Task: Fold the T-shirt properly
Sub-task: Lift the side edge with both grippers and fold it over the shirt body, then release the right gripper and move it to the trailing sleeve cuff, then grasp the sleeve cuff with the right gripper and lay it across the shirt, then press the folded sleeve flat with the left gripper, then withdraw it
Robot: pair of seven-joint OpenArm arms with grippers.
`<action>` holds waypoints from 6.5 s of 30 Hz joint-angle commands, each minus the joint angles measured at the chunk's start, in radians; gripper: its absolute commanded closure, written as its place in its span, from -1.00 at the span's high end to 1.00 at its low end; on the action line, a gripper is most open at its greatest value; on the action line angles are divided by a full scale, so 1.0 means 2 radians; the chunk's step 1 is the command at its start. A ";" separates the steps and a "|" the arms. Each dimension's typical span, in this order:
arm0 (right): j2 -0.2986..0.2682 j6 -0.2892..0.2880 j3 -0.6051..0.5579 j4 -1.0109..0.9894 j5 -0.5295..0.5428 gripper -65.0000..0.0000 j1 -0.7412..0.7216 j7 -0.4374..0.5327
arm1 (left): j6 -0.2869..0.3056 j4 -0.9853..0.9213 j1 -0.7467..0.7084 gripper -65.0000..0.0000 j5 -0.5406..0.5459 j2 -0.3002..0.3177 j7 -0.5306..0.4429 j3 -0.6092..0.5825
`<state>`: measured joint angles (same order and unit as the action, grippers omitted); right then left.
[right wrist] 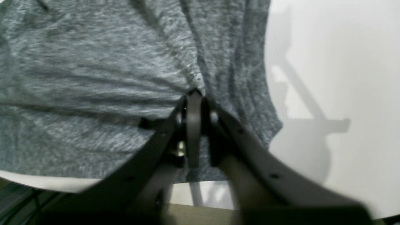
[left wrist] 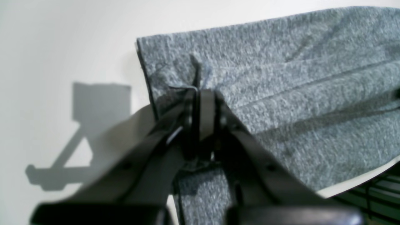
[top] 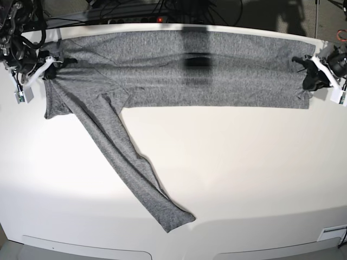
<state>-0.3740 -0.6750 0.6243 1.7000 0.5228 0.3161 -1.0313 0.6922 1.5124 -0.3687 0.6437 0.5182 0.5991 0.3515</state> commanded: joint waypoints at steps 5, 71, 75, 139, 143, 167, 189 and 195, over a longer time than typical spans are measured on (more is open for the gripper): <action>-0.012 -0.003 0.005 0.008 0.004 0.03 -0.002 0.027 | 0.003 0.008 0.003 -0.08 0.004 0.011 -0.014 0.004; 0.081 0.067 -0.312 -0.680 -0.234 -0.31 -0.562 0.211 | 0.003 0.008 0.010 -0.08 0.006 0.014 -0.084 0.004; 0.083 0.067 -0.312 -0.680 -0.234 -0.55 -0.558 0.204 | 0.003 0.008 0.010 -0.08 0.006 0.014 -0.085 0.004; 0.181 0.006 -0.467 -0.097 0.059 -1.00 -0.315 -0.143 | -0.019 0.008 0.010 -0.08 0.005 0.014 -0.091 0.004; 0.182 0.005 -0.485 -0.037 0.058 -1.00 -0.271 -0.143 | -0.019 0.008 0.010 -0.08 0.005 0.014 -0.091 0.004; 0.231 -0.003 -0.493 -0.019 0.068 -0.01 -0.179 -0.093 | -0.019 0.008 0.010 -0.08 0.006 0.014 -0.091 0.004; 0.144 0.011 -0.328 -0.019 -0.018 0.11 -0.258 -0.083 | -0.017 0.136 0.019 -0.08 -0.009 -0.071 -0.113 -0.003; 0.056 0.023 -0.238 -0.019 -0.022 0.11 -0.233 -0.080 | -0.020 0.150 0.043 -0.08 -0.076 -0.116 -0.113 -0.112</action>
<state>-0.2558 -0.6323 0.1478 1.6440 0.4694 -0.1318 -1.2072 0.6483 1.7939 -0.2928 0.4622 0.2798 0.4038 0.1173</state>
